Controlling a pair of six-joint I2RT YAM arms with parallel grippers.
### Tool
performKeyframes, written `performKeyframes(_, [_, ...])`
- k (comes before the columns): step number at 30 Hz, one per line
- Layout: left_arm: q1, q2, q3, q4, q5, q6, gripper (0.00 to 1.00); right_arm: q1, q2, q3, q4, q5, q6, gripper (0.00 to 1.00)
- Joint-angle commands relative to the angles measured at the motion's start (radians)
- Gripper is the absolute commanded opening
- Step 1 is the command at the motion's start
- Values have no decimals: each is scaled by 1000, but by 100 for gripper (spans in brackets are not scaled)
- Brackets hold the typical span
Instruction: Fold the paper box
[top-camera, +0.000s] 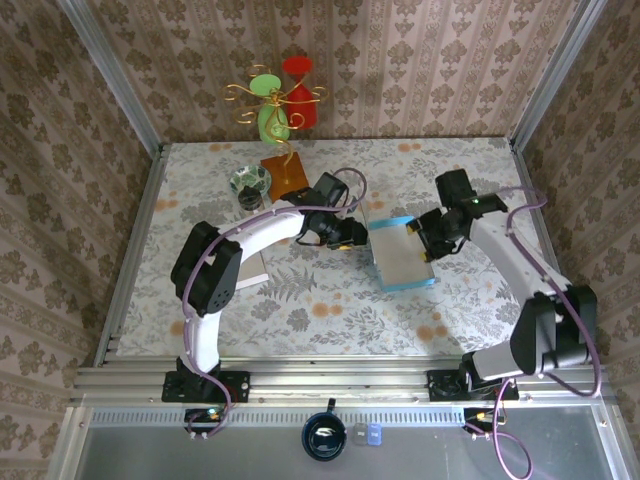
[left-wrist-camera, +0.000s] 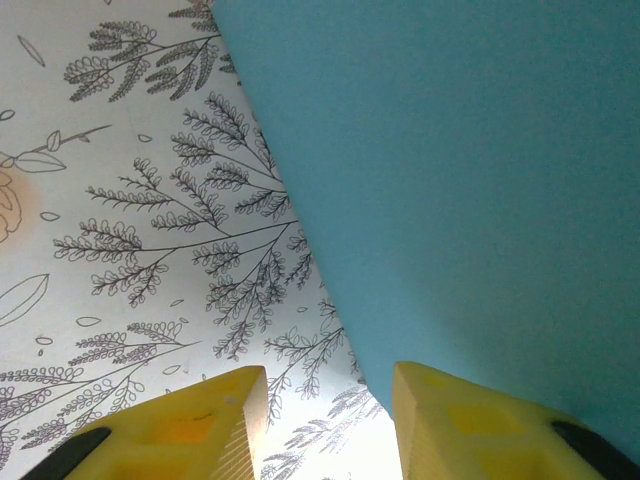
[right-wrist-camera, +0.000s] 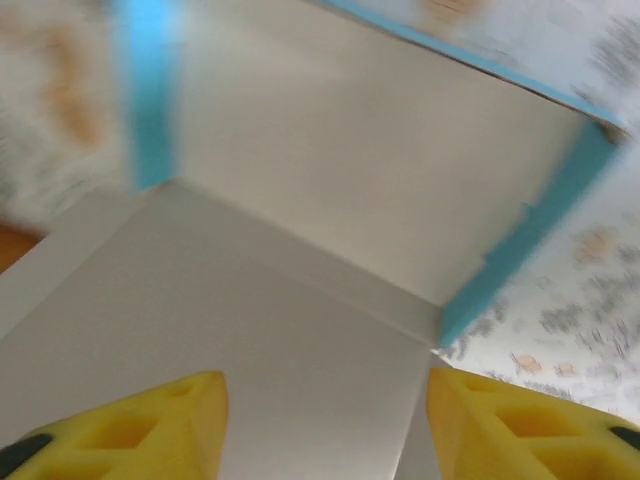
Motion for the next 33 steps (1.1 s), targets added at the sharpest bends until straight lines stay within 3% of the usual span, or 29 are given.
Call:
performKeyframes(1, [5, -6, 31, -16, -8, 8, 38, 41, -69, 48, 109, -15, -297, 51])
performKeyframes(7, [5, -4, 36, -15, -12, 3, 38, 182, 28, 243, -70, -29, -585, 56])
performKeyframes(15, [4, 0, 36, 0, -15, -13, 38, 284, 147, 331, -116, -8, -675, 58])
performKeyframes(22, [4, 0, 31, 11, -13, -23, 38, 302, 218, 366, -144, 18, -688, 48])
performKeyframes(33, [4, -3, 31, 0, -18, -16, 37, 308, 278, 395, -154, 59, -678, 20])
